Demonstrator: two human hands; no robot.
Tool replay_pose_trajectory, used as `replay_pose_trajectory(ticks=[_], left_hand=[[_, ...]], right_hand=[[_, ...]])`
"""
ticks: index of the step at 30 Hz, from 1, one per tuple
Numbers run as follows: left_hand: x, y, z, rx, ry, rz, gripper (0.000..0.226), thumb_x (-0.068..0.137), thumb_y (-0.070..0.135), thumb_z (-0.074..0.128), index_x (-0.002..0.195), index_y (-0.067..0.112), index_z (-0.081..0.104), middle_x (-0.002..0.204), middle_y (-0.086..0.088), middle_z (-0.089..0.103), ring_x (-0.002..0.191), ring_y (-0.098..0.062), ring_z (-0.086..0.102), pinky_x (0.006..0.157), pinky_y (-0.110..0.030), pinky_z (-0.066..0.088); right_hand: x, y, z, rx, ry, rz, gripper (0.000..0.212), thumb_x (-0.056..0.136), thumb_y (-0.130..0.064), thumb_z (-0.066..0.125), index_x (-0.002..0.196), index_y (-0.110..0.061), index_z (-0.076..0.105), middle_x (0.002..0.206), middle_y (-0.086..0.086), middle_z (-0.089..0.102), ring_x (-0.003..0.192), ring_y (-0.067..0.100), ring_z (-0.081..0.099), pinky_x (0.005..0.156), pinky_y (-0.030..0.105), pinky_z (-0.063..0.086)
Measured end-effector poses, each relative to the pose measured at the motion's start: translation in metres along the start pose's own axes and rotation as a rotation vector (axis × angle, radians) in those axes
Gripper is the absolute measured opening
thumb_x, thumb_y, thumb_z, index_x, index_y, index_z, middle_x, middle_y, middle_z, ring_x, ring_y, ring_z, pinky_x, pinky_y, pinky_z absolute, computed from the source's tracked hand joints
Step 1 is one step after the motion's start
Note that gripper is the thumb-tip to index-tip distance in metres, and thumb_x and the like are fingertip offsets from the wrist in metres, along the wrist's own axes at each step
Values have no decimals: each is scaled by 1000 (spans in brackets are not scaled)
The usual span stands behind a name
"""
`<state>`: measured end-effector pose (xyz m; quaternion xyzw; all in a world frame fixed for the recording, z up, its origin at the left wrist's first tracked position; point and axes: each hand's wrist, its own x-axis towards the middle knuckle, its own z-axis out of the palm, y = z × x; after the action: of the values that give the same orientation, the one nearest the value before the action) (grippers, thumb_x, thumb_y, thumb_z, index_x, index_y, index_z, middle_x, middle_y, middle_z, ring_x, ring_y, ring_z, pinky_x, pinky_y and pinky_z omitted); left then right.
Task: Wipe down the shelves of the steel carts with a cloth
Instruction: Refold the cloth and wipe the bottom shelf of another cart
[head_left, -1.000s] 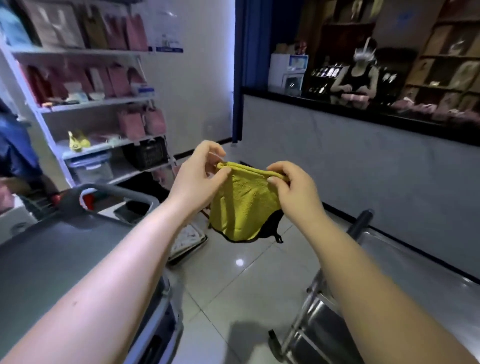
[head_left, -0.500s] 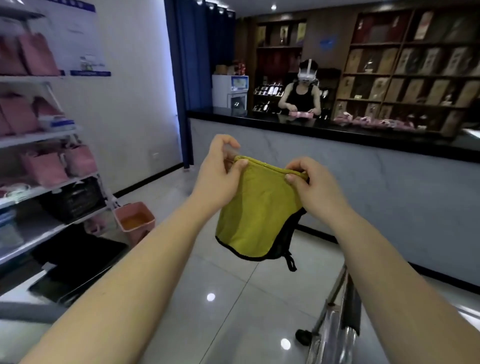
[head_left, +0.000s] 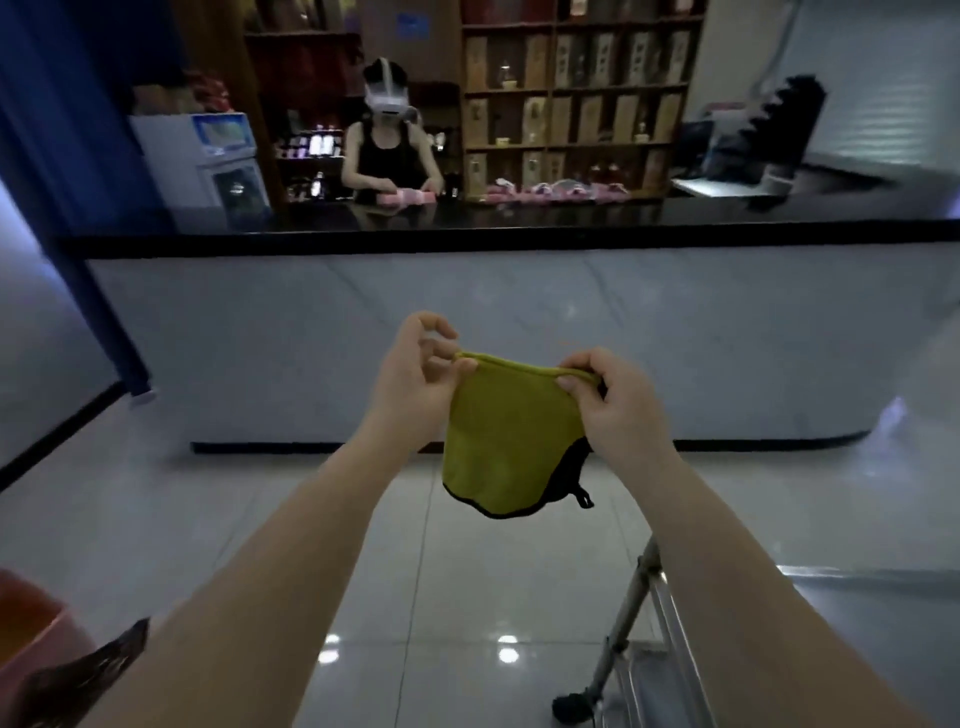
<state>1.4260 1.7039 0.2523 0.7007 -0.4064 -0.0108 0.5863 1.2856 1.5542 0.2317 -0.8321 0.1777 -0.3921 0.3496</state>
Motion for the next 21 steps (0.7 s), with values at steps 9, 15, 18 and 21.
replay_pose_trajectory(ticks=[9, 15, 18, 21], left_hand=[[184, -119, 111, -256, -473, 1, 26, 88, 10, 70, 97, 25, 50, 84, -10, 66, 70, -12, 58, 69, -31, 49], [266, -138, 242, -341, -731, 50, 30, 88, 7, 69, 96, 28, 48, 80, 9, 66, 73, -2, 60, 66, -13, 46], [301, -141, 310, -335, -872, 141, 31, 89, 11, 68, 94, 32, 47, 81, 19, 65, 78, 0, 60, 69, -13, 47], [338, -150, 368, -334, -940, 159, 30, 87, 15, 70, 93, 35, 48, 84, 14, 67, 84, -3, 63, 77, -22, 52]], right_hand=[[88, 125, 38, -163, 346, 366, 12, 92, -9, 61, 93, -20, 66, 89, -13, 64, 84, 1, 55, 72, 6, 37], [134, 199, 8, -162, 372, 592, 29, 93, -11, 60, 98, -40, 59, 95, -19, 59, 92, -9, 54, 72, 8, 42], [170, 244, -9, -109, 359, 638, 34, 82, -20, 75, 97, -47, 60, 99, -19, 59, 96, -1, 56, 74, 17, 50], [216, 292, -24, -183, 447, 674, 27, 81, -16, 73, 82, -41, 63, 83, -17, 63, 84, -5, 56, 67, 11, 41]])
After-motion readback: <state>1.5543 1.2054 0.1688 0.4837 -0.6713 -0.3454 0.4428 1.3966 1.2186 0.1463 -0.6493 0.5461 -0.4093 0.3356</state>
